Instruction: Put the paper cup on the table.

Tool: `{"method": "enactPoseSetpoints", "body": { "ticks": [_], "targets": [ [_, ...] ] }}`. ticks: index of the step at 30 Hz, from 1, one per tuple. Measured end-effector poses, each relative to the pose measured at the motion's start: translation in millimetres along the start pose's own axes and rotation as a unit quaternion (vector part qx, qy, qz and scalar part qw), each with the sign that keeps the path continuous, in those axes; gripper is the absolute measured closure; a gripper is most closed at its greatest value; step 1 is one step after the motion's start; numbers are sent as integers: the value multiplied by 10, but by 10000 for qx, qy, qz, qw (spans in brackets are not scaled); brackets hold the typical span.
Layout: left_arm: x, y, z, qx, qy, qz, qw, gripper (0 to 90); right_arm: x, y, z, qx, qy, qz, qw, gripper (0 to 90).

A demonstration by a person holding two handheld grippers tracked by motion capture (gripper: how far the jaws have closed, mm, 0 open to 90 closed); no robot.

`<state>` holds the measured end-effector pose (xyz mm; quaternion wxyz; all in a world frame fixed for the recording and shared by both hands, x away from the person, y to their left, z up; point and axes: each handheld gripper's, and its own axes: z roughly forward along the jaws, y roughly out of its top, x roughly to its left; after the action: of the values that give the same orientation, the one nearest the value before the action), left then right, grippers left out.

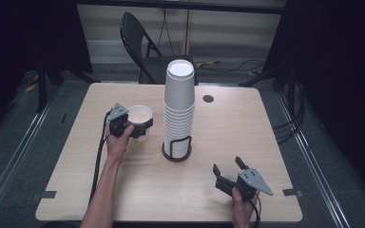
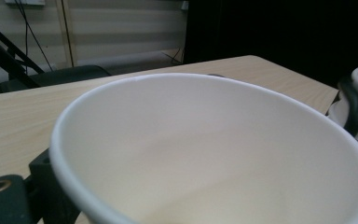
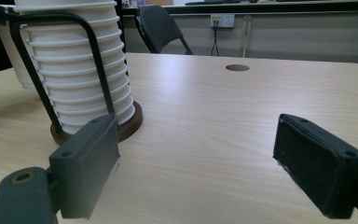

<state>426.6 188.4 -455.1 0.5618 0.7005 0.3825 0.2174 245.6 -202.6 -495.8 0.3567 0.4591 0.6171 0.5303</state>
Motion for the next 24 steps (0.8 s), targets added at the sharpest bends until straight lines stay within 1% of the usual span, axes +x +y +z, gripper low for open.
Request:
{"method": "enactPoseSetpoints", "body": {
  "ticks": [4, 6, 8, 11, 13, 15, 17, 19, 21, 24],
  "targets": [
    [26, -63, 60, 178, 52, -6, 9998, 63, 2, 1, 3, -1, 9, -24, 10000, 137],
    [29, -89, 77, 181, 51, -23, 9998, 63, 2, 1, 3, 3, 13, -22, 10000, 137],
    [21, -113, 88, 247, 94, 57, 9996, 63, 2, 1, 3, 6, 22, -20, 10000, 137],
    [21, -139, 86, 257, 119, 81, 9996, 62, 3, 2, 2, 23, 38, -24, 10000, 137],
    [22, -159, 85, 324, 139, 131, 9993, 68, 3, 1, 5, 21, 39, -18, 10000, 137],
    [28, -175, 87, 386, 129, 114, 9991, 75, 2, 2, 6, 27, 43, -16, 10000, 136],
    [28, -187, 88, 378, 113, 53, 9992, 81, 2, 2, 6, 33, 48, -32, 10000, 137],
    [26, -200, 92, 440, 149, 63, 9989, 86, 1, 3, 6, 47, 61, -36, 10000, 137],
    [33, -214, 99, 547, 162, 133, 9983, 89, 1, 3, 8, 50, 66, -34, 10000, 137],
    [49, -253, 113, 643, 153, 92, 9978, 108, 2, 4, 9, 57, 66, -42, 10000, 137]
  ]
}}
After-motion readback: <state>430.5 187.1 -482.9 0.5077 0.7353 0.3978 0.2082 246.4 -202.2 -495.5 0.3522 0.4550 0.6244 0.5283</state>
